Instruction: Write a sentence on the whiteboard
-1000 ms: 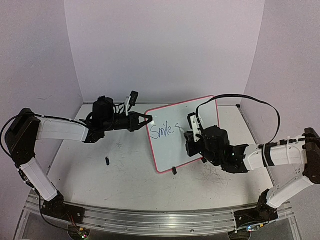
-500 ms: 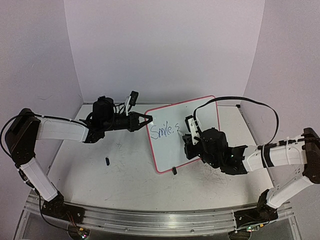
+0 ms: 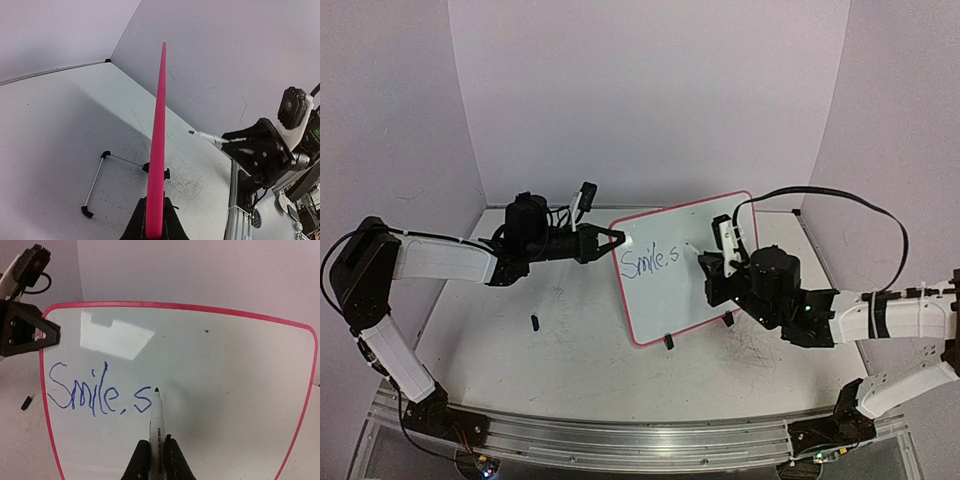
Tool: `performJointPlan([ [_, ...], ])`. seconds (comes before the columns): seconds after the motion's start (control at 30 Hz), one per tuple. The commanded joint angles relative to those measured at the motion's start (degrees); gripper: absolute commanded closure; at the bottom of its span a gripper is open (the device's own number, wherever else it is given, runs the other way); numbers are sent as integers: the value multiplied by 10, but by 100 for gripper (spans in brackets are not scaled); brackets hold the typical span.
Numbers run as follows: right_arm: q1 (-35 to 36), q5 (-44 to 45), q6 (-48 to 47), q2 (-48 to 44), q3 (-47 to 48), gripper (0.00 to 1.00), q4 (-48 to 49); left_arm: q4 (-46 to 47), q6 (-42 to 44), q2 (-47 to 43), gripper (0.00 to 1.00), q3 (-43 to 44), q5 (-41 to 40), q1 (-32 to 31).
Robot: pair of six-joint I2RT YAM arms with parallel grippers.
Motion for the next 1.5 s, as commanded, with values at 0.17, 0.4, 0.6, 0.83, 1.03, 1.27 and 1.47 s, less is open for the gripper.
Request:
performJointPlan([
  [0.17,-29,-54,-33,-23,-22,100,26,-59,47,7,100,1,3,-5],
  [0.4,-28,-67,-37,-8,-21,100,32,-59,49,6,100,2,2,-5],
  [0.6,-27,-69,-31,7,-16,100,33,-58,49,0,100,-4,-3,-5],
  [0.83,-27,-46,-29,-1,-22,100,33,-59,21,-6,100,-10,-7,-5],
  [1.03,-27,-40,-29,10,-14,100,26,-68,22,-15,100,-19,-16,-5],
  [1.27,-27,-44,-29,24,-1,100,26,-69,31,-3,100,-9,-10,-5],
  [1.47,-27,-44,-35,36,10,100,39,-69,38,-6,100,-12,-12,-5],
])
